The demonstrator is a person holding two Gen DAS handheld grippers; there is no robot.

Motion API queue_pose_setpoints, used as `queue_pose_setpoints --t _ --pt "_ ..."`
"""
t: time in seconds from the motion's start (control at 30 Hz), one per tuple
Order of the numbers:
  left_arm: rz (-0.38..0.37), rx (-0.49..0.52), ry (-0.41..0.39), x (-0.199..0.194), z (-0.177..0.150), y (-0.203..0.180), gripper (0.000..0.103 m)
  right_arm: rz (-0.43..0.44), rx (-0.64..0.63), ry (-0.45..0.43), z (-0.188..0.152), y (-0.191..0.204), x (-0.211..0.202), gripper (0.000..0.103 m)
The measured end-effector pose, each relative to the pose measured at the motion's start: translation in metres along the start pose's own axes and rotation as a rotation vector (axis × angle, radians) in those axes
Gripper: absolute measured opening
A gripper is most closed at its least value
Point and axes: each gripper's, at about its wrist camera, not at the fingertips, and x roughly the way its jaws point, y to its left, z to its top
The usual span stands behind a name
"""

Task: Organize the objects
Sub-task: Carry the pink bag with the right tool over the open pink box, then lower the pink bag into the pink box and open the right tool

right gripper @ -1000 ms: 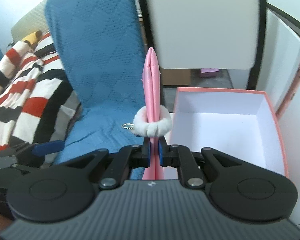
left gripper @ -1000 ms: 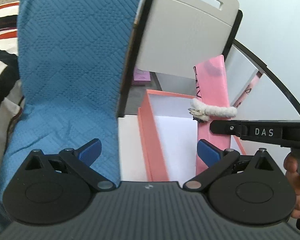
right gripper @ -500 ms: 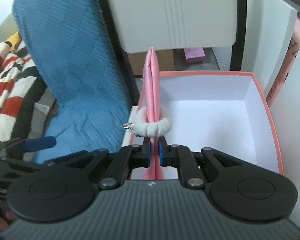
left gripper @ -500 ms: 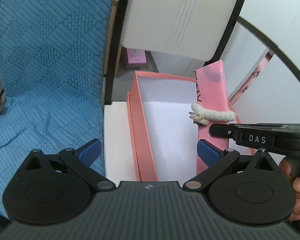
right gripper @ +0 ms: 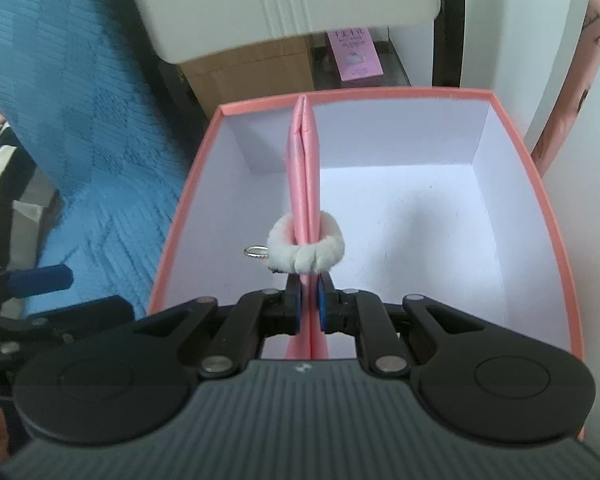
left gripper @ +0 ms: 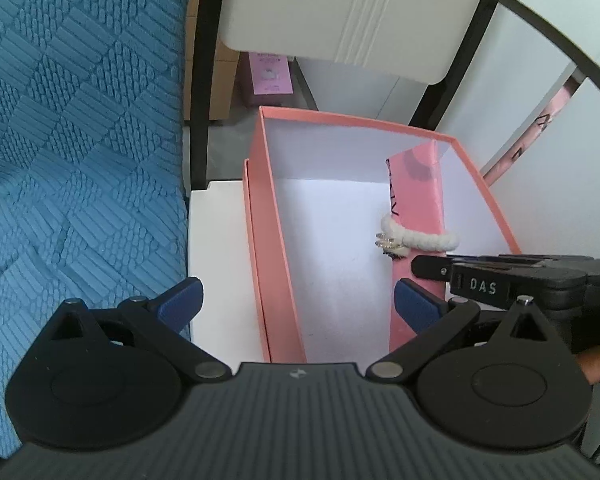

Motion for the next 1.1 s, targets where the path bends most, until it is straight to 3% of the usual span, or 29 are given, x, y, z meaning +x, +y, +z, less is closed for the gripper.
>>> queue_pose_setpoints --t 0.27,0.37,0.43,0.53,0.67,0.73,0.8,1.1 --pt "-0.003 -0.024 0.028 0.014 0.002 0.009 0.103 -0.032 -0.008 0.019 0.0 -0.003 0.023 0.014" --pt "-0.01 -0.029 0.022 0.01 0.002 0.012 0.103 -0.039 -0.004 0.026 0.002 -0.003 0.025 0.02" --pt "-0.013 -0.031 0.011 0.005 0.003 0.012 0.103 -0.053 0.005 0.021 0.004 -0.002 0.023 0.045" --pt "-0.02 -0.032 -0.011 -0.006 0.004 0.012 0.103 -0.081 -0.008 -0.012 0.006 0.003 0.012 0.066" --pt "-0.031 -0.028 -0.041 -0.027 0.003 0.012 0.103 -0.074 0.009 -0.045 0.007 0.009 -0.01 0.069" --pt "-0.038 -0.023 -0.06 -0.039 0.003 0.012 0.103 -0.076 0.022 -0.064 0.007 0.012 -0.022 0.085" --pt "-0.047 -0.021 -0.079 -0.053 0.003 0.012 0.103 -0.081 0.014 -0.098 0.004 0.019 -0.037 0.092" --pt "-0.088 0.007 -0.163 -0.119 -0.007 0.012 0.103 -0.106 -0.006 -0.165 -0.016 0.05 -0.101 0.092"
